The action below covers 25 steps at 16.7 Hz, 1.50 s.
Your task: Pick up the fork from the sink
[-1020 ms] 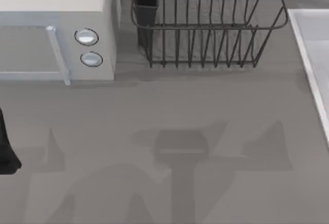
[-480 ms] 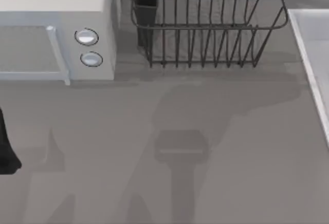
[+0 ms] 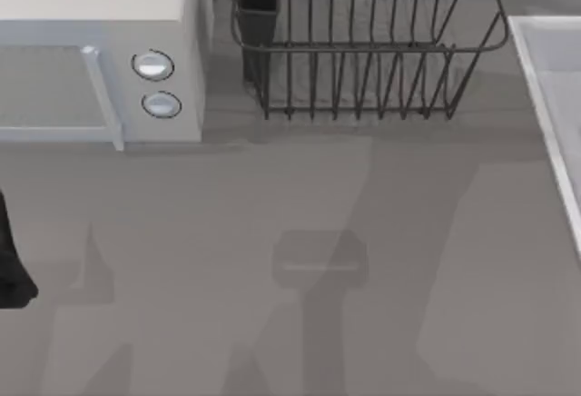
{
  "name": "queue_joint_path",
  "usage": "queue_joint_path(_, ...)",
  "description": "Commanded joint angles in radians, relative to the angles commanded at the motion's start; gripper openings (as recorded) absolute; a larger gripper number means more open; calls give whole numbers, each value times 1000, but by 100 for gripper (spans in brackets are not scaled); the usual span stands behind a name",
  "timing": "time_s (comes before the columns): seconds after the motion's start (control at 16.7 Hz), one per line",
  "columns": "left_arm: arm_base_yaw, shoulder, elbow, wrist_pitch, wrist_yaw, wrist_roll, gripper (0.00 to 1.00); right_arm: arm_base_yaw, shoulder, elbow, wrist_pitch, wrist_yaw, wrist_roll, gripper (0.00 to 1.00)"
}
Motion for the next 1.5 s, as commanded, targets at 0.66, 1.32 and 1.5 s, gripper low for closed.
queue_joint_path(0.66, 0, 0, 0, 0, 0, 0, 100, 4, 89, -127, 221, 1, 2, 100)
queue_joint_path(1.32, 0, 0, 0, 0, 0, 0, 100, 1, 187, -251, 438, 2, 3, 92)
queue_joint_path(1.5, 0, 0, 0, 0, 0, 0, 100, 1, 187, -251, 438, 2, 3, 70)
